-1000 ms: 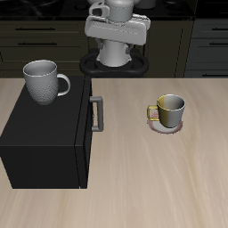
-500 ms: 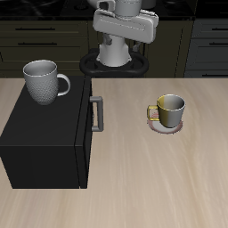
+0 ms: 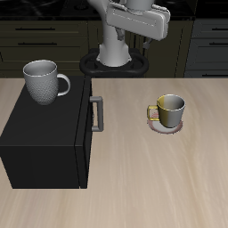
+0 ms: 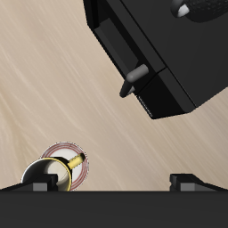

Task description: Open the microwave

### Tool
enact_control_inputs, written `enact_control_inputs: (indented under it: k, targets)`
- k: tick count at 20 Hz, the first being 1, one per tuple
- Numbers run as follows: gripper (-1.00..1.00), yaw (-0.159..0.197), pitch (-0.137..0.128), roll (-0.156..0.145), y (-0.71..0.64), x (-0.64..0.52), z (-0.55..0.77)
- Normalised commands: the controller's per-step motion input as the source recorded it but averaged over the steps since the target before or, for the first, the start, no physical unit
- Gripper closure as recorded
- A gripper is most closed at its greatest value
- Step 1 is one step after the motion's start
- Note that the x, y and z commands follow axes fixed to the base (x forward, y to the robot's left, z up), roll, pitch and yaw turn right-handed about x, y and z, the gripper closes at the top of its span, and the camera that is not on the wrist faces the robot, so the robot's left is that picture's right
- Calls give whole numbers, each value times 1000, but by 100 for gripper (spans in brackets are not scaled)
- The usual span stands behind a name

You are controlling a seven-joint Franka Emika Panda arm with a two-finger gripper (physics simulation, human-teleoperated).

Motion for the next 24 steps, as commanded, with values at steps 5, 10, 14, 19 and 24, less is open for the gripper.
enact_control_inputs:
  k: [5, 10, 14, 19, 24]
  targets:
    - [-100, -114, -35, -21, 223, 28, 82]
    - [-100, -138, 18, 8, 342, 130, 26]
    - [-100, -85, -36, -22, 227, 92, 6]
    - [-100, -86, -12, -19, 159, 138, -28]
    - [-100, -52, -41, -32, 130, 116, -84]
